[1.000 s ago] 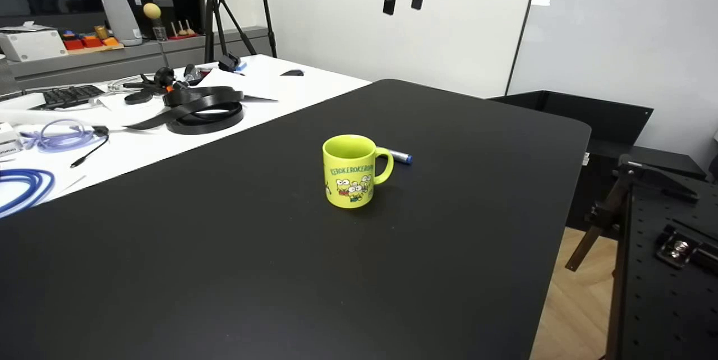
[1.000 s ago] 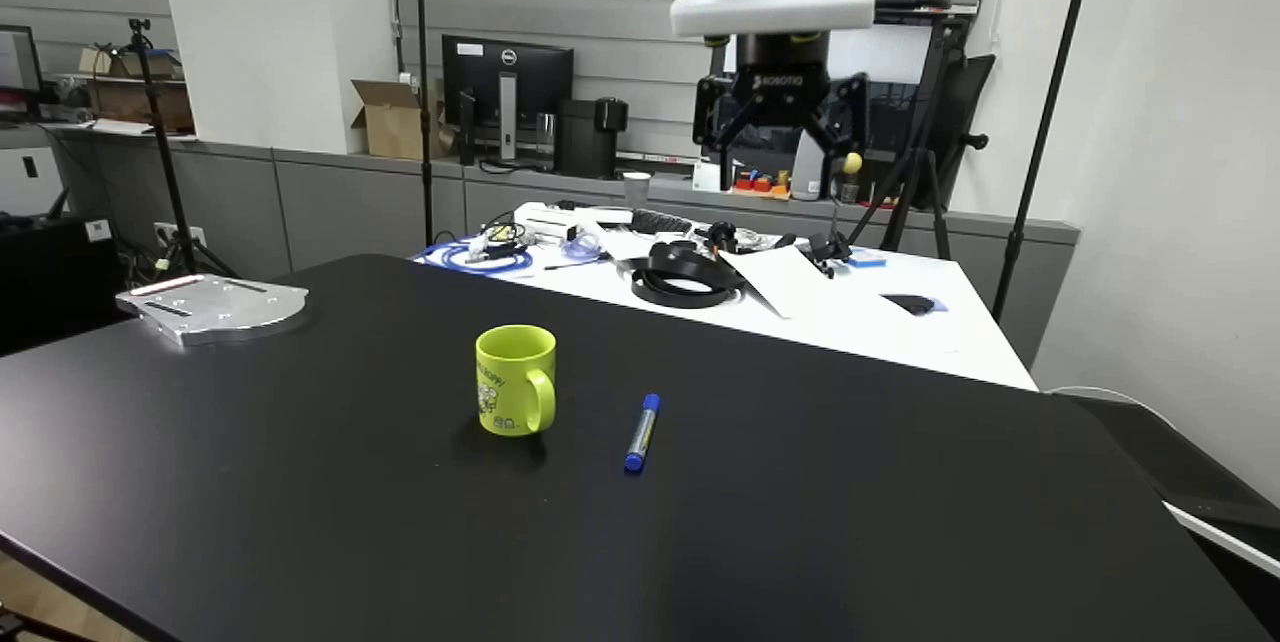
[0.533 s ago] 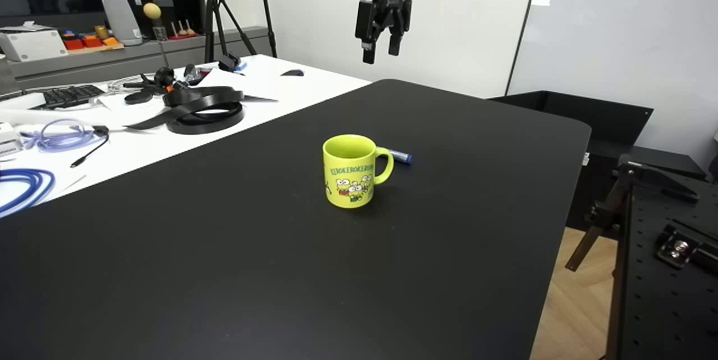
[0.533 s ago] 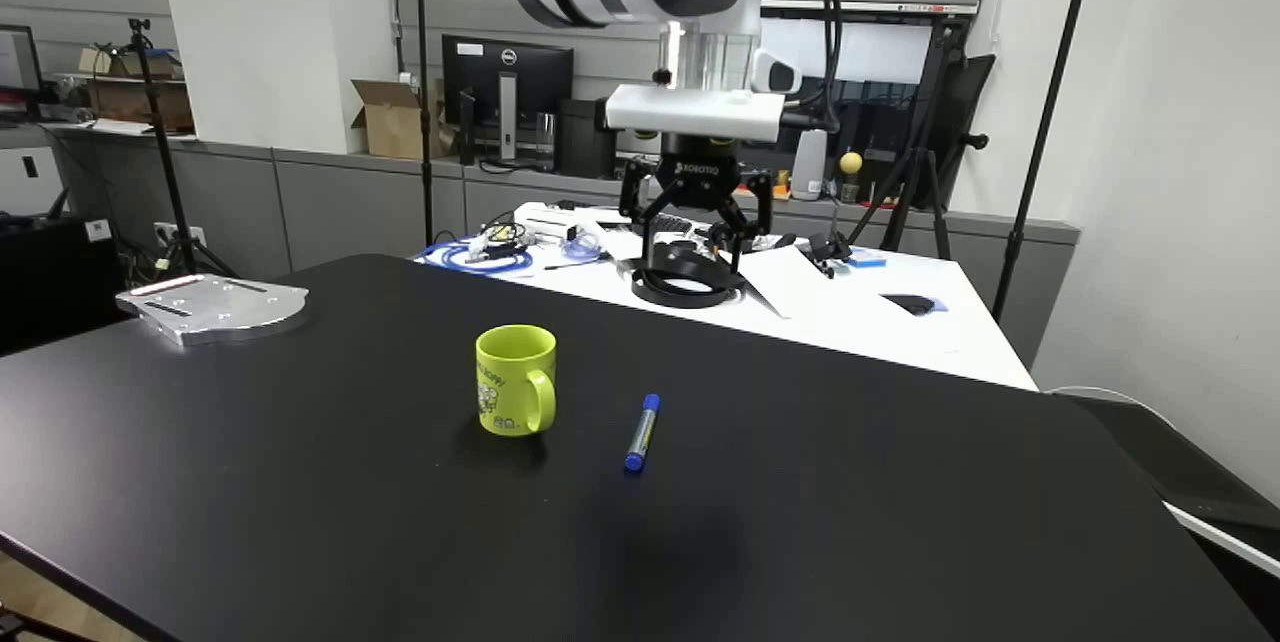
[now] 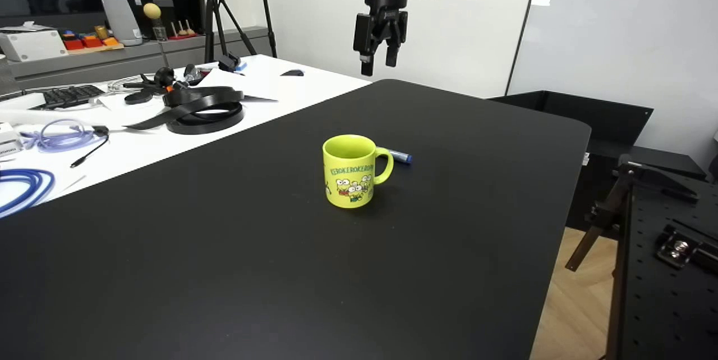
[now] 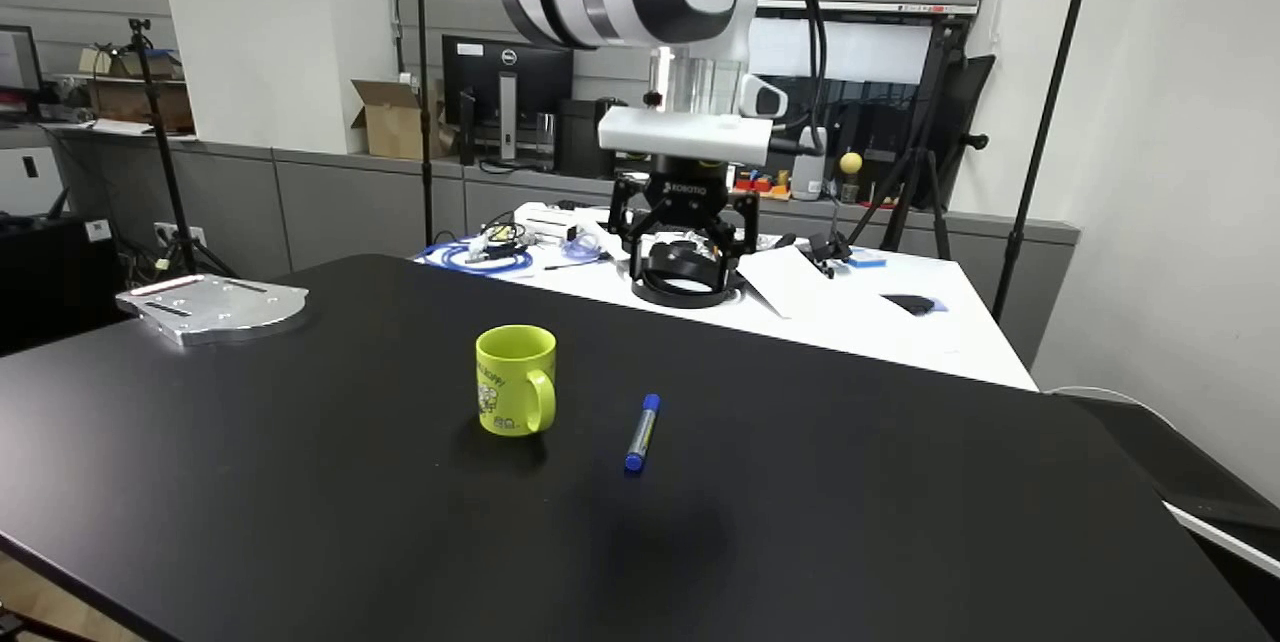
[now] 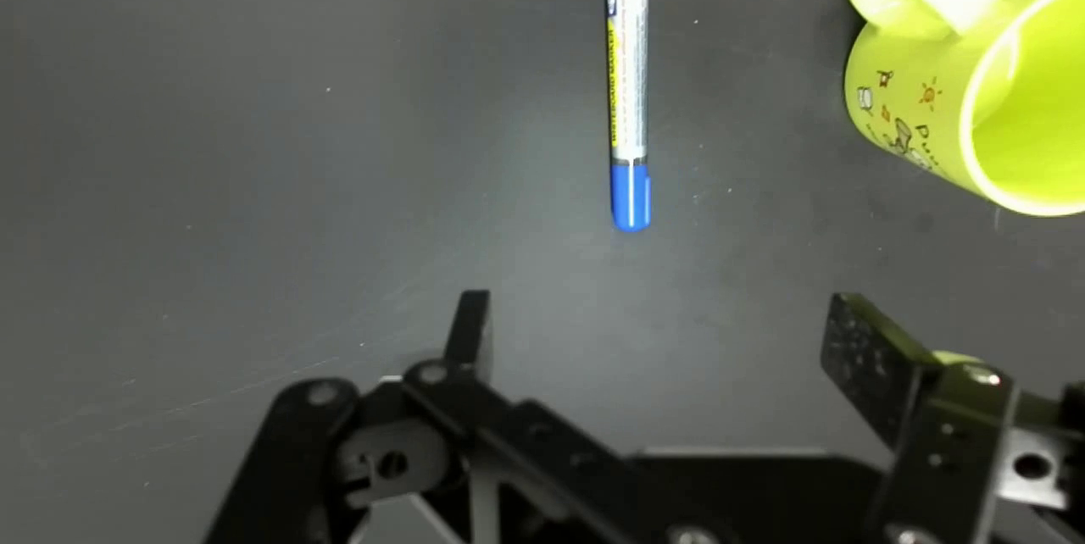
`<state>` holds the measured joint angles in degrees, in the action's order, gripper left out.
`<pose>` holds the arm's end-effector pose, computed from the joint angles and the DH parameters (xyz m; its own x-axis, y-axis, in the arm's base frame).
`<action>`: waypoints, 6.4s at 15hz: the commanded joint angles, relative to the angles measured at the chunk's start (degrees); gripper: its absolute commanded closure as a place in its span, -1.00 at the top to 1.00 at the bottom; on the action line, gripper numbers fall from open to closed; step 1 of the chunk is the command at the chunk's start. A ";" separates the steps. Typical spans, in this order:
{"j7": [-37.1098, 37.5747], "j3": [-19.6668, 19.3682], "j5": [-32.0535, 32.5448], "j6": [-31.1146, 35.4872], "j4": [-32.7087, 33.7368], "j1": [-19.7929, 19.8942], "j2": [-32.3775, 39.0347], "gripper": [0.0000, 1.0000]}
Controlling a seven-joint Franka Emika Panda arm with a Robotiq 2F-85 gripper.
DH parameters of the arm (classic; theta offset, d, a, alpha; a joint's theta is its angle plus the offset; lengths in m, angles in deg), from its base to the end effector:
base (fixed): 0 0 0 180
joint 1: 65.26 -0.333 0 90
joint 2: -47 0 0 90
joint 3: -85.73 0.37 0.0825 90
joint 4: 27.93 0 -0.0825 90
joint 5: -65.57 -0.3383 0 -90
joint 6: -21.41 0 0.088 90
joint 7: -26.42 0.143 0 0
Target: Put the marker inside the cup
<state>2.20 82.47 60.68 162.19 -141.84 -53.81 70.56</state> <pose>0.5903 -0.1506 0.3083 0.9921 0.1061 0.0672 0.1069 -0.9942 -0.0082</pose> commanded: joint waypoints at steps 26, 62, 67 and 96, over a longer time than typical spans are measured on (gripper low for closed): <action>3.40 1.21 9.22 -4.22 14.40 -0.94 22.40 -0.50; 16.33 1.38 17.29 22.81 -6.01 -14.35 -1.24 -0.90; 15.22 1.51 16.49 27.87 -6.80 -14.26 -0.19 -0.59; 28.16 -27.86 19.95 41.26 -24.29 -45.11 -3.15 -0.90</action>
<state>30.03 53.79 81.12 202.93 -163.67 -99.55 69.15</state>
